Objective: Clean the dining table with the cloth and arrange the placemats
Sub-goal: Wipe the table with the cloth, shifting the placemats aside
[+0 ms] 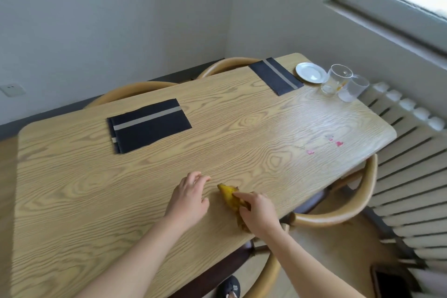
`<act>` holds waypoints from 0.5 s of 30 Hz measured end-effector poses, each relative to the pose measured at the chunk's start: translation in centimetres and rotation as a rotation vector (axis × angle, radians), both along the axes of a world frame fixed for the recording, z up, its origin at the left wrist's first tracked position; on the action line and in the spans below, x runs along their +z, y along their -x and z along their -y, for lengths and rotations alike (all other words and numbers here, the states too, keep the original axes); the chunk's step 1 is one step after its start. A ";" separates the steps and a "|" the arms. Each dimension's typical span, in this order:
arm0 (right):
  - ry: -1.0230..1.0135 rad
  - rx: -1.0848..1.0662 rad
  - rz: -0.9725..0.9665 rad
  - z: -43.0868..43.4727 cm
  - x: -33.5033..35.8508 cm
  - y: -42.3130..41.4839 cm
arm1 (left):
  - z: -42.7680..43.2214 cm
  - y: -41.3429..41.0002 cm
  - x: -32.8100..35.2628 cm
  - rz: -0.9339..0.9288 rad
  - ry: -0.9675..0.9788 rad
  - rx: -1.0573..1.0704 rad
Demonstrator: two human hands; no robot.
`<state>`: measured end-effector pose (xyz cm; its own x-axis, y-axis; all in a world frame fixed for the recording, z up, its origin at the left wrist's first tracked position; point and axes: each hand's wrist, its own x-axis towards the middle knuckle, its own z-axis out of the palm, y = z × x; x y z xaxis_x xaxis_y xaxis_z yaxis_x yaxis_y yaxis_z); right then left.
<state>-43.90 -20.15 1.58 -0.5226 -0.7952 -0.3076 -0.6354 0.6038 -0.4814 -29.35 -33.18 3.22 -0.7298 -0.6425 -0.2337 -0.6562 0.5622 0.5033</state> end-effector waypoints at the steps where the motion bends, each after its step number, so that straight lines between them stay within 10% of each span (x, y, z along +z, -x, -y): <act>1: 0.024 -0.029 -0.004 -0.2 0.6 0.0 | -0.3 0.4 0.3 -0.014 -0.001 -0.018; 15: 0.162 -0.259 -0.216 -2.6 4.1 13.3 | -1.8 10.1 2.3 -0.071 0.039 -0.079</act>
